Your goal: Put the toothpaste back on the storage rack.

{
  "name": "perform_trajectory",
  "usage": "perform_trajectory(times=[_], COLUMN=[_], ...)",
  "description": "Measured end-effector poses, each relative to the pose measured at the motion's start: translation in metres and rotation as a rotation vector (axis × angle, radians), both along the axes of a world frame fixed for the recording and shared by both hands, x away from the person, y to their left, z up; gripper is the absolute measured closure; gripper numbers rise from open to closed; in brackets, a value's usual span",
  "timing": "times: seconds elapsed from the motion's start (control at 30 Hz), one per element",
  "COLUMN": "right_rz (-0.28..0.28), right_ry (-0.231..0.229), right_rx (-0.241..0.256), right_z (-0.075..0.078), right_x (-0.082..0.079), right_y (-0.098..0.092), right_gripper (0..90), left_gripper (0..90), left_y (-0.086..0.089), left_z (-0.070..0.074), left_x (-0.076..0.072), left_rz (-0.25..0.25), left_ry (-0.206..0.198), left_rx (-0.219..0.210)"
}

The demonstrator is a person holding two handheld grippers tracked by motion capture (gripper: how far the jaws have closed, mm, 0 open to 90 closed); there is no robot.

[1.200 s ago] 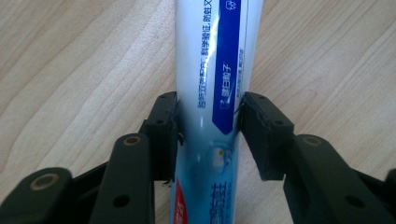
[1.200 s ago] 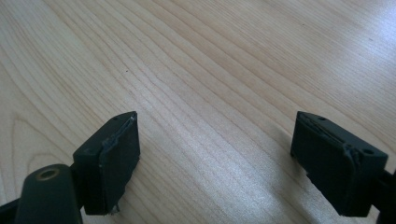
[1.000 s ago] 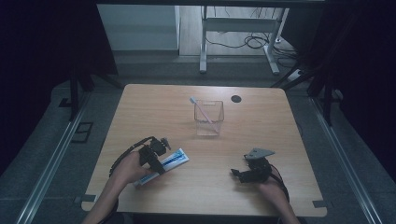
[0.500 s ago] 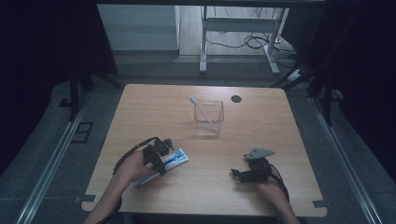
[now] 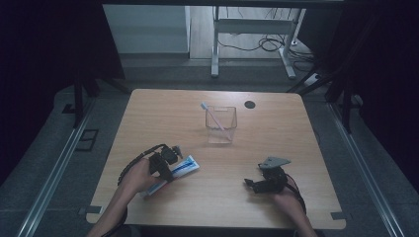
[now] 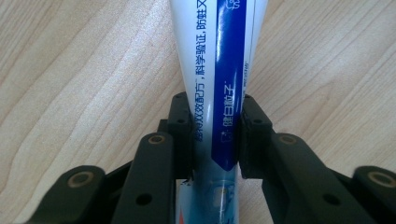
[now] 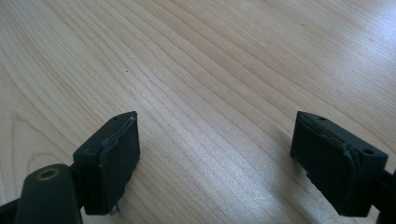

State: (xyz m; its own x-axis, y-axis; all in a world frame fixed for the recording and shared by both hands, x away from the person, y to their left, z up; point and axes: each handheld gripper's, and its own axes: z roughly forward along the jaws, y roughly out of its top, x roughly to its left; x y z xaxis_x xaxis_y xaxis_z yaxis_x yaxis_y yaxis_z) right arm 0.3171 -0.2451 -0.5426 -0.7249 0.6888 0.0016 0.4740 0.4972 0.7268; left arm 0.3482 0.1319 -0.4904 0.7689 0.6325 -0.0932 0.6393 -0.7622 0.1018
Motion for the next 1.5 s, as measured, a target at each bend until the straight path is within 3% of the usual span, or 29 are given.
perform_trajectory(times=[0.23, 0.37, 0.5, 0.87, 1.5], right_rz=[0.0, 0.001, 0.001, 0.003, 0.003], right_ry=[0.0, -0.002, -0.001, -0.001, -0.003], right_rx=[0.0, 0.001, 0.0, -0.002, -0.002], right_z=[0.0, 0.0, 0.0, 0.0, 0.0], right_x=[0.0, 0.0, 0.0, 0.0, 0.0], right_y=[0.0, 0.0, 0.0, 0.0, 0.0], right_gripper=[15.3, 15.3, 15.3, 15.3, 15.3], left_gripper=[73.4, 73.5, 73.5, 73.5, 73.4], left_y=[0.003, 0.001, 0.001, 0.004, -0.003], left_z=[0.002, 0.009, 0.02, 0.045, 0.069], left_x=[-0.001, -0.002, -0.003, -0.004, 0.006], left_rz=[-0.002, -0.017, -0.029, 0.001, 0.029], left_ry=[0.004, -0.019, -0.056, -0.187, -0.337], left_rx=[-0.075, -0.117, -0.163, -0.309, -0.421])
